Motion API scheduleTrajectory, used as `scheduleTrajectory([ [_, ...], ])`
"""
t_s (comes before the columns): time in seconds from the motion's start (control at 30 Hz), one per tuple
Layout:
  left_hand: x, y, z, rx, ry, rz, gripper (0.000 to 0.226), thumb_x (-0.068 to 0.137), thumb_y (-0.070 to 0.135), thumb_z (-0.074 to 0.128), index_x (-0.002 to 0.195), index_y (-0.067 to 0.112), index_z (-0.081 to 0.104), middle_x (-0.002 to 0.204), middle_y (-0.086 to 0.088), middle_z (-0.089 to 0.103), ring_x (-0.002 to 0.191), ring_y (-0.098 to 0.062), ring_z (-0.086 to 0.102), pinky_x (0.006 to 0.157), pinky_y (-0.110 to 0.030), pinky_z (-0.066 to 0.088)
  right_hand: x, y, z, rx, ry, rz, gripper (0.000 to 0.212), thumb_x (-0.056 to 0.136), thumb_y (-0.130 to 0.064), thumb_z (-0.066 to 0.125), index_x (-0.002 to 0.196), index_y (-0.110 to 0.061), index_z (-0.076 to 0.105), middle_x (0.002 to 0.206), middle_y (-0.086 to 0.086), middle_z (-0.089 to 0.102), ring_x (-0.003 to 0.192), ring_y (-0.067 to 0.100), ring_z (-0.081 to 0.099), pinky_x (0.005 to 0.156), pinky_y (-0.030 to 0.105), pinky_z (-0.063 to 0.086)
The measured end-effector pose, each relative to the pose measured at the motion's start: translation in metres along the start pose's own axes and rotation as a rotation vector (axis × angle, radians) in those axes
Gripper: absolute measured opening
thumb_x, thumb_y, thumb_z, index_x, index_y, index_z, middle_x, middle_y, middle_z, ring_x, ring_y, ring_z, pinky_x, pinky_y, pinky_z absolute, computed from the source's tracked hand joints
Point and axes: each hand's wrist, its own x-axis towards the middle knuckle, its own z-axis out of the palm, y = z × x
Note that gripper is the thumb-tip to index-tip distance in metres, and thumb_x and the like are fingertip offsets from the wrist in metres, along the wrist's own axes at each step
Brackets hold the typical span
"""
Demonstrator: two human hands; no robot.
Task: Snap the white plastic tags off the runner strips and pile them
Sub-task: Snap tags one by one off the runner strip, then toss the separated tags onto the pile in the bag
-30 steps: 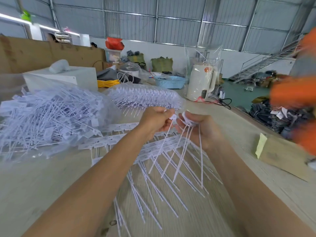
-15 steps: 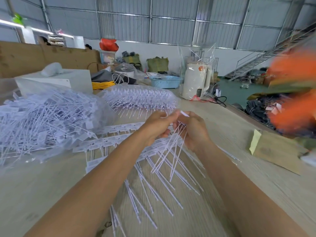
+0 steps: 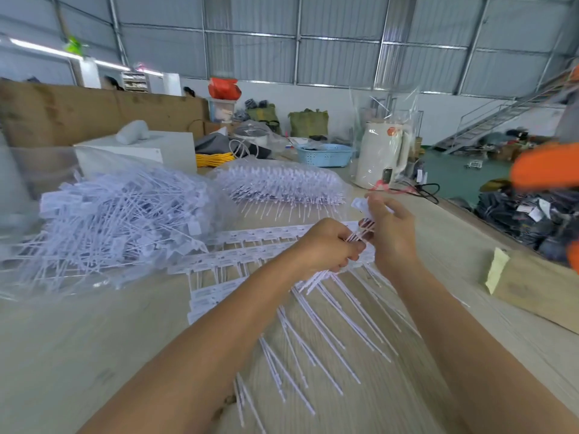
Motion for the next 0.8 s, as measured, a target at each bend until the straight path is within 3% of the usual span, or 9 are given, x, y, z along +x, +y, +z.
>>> scheduleTrajectory([
  [0.13,-0.023,-0.014,-0.026,0.048,0.153,0.042,0.017,0.089,0.020,0.064,0.087,0.003,0.066,0.061,-0.001,0.053,0.048,-0.009,0.044,0.051,-0.021,0.037,-0.017,0.003,0.020,-0.108,-0.144,-0.003,0.018,0.092,-0.013,0.057,0.102,0.000,0.064,0.069,0.012,0.059,0.051,0.016,0.052,0.047,0.022,0.043],
  [0.27,-0.056,-0.032,-0.060,0.065,0.253,0.008,0.017,0.091,0.012,0.059,0.099,0.000,0.067,0.070,-0.002,0.062,0.044,0.001,0.050,0.049,-0.015,0.040,-0.036,0.010,0.058,-0.153,-0.291,0.037,0.011,0.090,-0.006,0.059,0.088,0.004,0.061,0.061,0.012,0.052,0.041,0.012,0.048,0.040,0.018,0.039],
  [0.37,-0.088,-0.048,-0.089,0.116,0.351,-0.035,0.016,0.092,0.010,0.056,0.103,0.004,0.066,0.069,0.003,0.063,0.041,0.004,0.052,0.045,-0.011,0.041,-0.057,0.013,0.100,-0.116,-0.402,0.087,0.015,0.090,-0.007,0.061,0.075,-0.004,0.060,0.065,0.012,0.053,0.052,0.018,0.051,0.046,0.023,0.043],
  [0.5,-0.135,-0.072,-0.132,0.279,0.549,-0.050,0.021,0.095,0.021,0.053,0.109,0.016,0.068,0.065,0.002,0.065,0.035,0.005,0.049,0.045,-0.009,0.039,-0.091,0.019,0.159,-0.067,-0.590,0.058,0.013,0.092,-0.007,0.058,0.081,0.000,0.063,0.068,0.011,0.054,0.056,0.018,0.054,0.048,0.024,0.048],
  [0.57,-0.155,-0.083,-0.153,0.336,0.631,-0.077,0.022,0.095,0.022,0.053,0.112,0.020,0.067,0.063,0.001,0.065,0.036,0.006,0.048,0.043,-0.005,0.035,-0.106,0.022,0.187,-0.081,-0.664,0.056,0.017,0.093,-0.008,0.057,0.094,0.008,0.062,0.077,0.014,0.055,0.054,0.016,0.055,0.048,0.021,0.047],
  [0.63,-0.171,-0.091,-0.174,0.404,0.711,-0.104,0.020,0.094,0.020,0.054,0.104,0.021,0.070,0.061,0.002,0.064,0.041,0.006,0.049,0.046,-0.006,0.035,-0.117,0.025,0.215,-0.095,-0.727,0.088,0.018,0.093,-0.011,0.057,0.103,0.004,0.060,0.088,0.013,0.056,0.049,0.010,0.058,0.049,0.020,0.048],
  [0.7,-0.181,-0.099,-0.193,0.450,0.806,-0.142,0.019,0.093,0.017,0.054,0.093,0.018,0.072,0.064,-0.002,0.064,0.052,-0.002,0.053,0.049,-0.010,0.035,-0.125,0.026,0.240,-0.099,-0.819,0.138,0.007,0.094,-0.012,0.056,0.096,-0.006,0.058,0.084,0.012,0.057,0.049,0.010,0.061,0.055,0.023,0.053],
  [0.77,-0.182,-0.108,-0.211,0.494,0.881,-0.185,0.024,0.091,0.010,0.052,0.073,0.012,0.068,0.067,-0.010,0.063,0.065,-0.024,0.055,0.051,-0.020,0.031,-0.128,0.029,0.260,-0.144,-0.867,0.165,0.015,0.094,-0.012,0.055,0.104,-0.002,0.059,0.084,0.012,0.060,0.055,0.013,0.064,0.062,0.026,0.056],
  [0.8,-0.179,-0.112,-0.220,0.526,0.895,-0.209,0.031,0.089,0.004,0.050,0.059,0.010,0.057,0.062,-0.013,0.057,0.065,-0.030,0.048,0.050,-0.024,0.027,-0.128,0.033,0.267,-0.199,-0.856,0.139,0.024,0.093,-0.012,0.056,0.108,0.007,0.059,0.085,0.016,0.061,0.059,0.016,0.064,0.066,0.030,0.057],
])
